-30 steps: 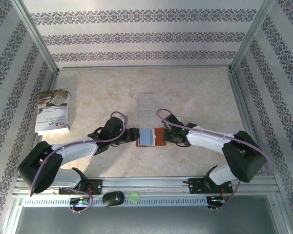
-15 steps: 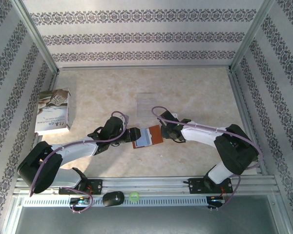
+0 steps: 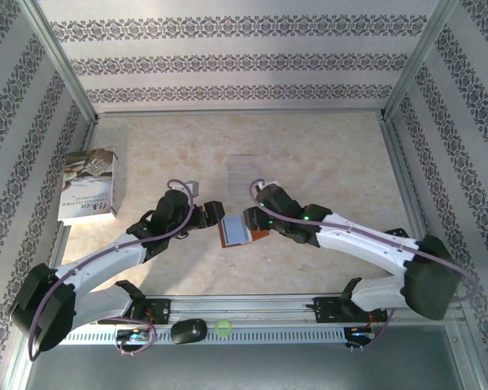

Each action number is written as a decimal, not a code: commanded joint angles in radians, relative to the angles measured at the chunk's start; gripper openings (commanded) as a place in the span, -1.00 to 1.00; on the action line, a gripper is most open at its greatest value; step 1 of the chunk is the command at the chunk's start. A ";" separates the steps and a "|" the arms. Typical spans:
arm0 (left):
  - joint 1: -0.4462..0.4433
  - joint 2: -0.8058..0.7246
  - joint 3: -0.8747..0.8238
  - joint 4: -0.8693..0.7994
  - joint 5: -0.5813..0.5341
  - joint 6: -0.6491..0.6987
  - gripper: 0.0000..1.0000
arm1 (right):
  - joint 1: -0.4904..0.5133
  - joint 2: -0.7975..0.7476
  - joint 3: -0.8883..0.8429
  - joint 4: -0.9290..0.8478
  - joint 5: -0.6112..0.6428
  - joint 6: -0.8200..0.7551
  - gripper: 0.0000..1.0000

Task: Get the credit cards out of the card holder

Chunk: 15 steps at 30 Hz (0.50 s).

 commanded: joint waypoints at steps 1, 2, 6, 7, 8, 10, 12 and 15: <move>0.054 -0.081 -0.011 -0.123 -0.056 0.026 0.57 | 0.029 0.122 0.071 0.000 -0.080 -0.052 0.36; 0.071 -0.107 -0.021 -0.136 -0.053 0.024 0.67 | 0.037 0.153 0.090 -0.010 -0.080 -0.054 0.37; 0.124 -0.205 -0.052 -0.196 -0.046 0.030 0.80 | 0.061 0.274 0.147 -0.032 -0.095 -0.059 0.40; 0.130 -0.219 -0.054 -0.210 -0.048 0.035 0.81 | 0.068 0.301 0.162 -0.037 -0.092 -0.059 0.41; 0.136 -0.229 -0.056 -0.219 -0.048 0.037 0.81 | 0.072 0.322 0.174 -0.043 -0.086 -0.058 0.43; 0.147 -0.241 -0.062 -0.226 -0.046 0.040 0.81 | 0.076 0.358 0.193 -0.046 -0.082 -0.054 0.48; 0.155 -0.244 -0.066 -0.222 -0.035 0.040 0.81 | 0.079 0.384 0.199 -0.036 -0.087 -0.054 0.50; 0.167 -0.236 -0.077 -0.205 -0.016 0.036 0.81 | 0.083 0.423 0.213 -0.034 -0.087 -0.052 0.52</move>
